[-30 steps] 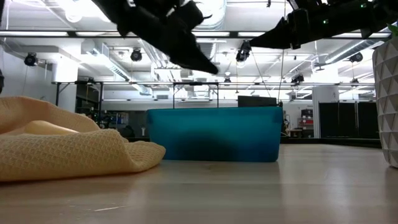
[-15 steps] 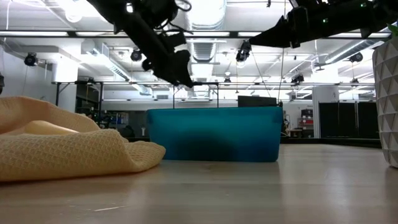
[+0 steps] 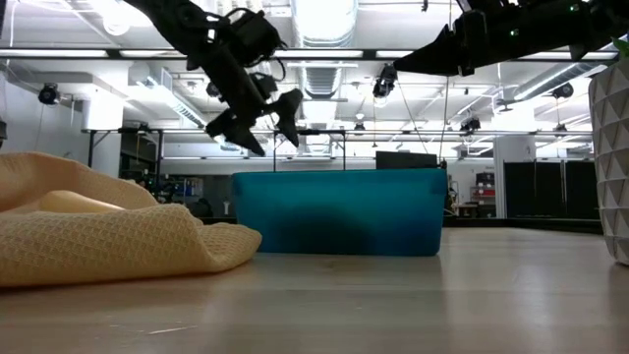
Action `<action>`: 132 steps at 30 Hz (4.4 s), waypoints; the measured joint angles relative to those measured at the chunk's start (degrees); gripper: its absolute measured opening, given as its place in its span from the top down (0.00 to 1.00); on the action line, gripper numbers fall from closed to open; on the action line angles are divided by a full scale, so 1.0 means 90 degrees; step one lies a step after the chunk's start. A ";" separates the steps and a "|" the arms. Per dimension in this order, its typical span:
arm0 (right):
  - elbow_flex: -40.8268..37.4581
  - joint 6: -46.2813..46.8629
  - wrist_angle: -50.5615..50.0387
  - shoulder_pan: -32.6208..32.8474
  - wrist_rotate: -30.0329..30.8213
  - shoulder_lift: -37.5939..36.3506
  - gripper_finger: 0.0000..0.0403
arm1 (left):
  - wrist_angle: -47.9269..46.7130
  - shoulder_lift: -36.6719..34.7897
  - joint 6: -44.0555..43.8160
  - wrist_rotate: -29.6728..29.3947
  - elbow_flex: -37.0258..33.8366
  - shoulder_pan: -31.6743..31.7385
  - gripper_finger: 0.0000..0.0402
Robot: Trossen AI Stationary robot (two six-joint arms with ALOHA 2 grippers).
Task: Pick and placing Produce into tupperware
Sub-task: Put the pear into the blue bin
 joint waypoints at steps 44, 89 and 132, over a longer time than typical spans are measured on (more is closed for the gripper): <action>0.0000 -0.0044 -0.0066 0.0000 -0.0001 0.0000 0.98 | -0.0364 0.1918 0.0055 0.0863 0.0374 0.0163 0.05; 0.0000 -0.0051 -0.0112 0.0000 0.0001 0.0000 0.98 | -0.0287 0.2329 0.3292 0.0780 0.0462 0.0015 0.09; 0.0000 -0.0068 -0.0155 0.0000 0.0004 0.0000 0.98 | -0.0294 0.2327 0.3325 0.0508 0.0459 0.0022 0.48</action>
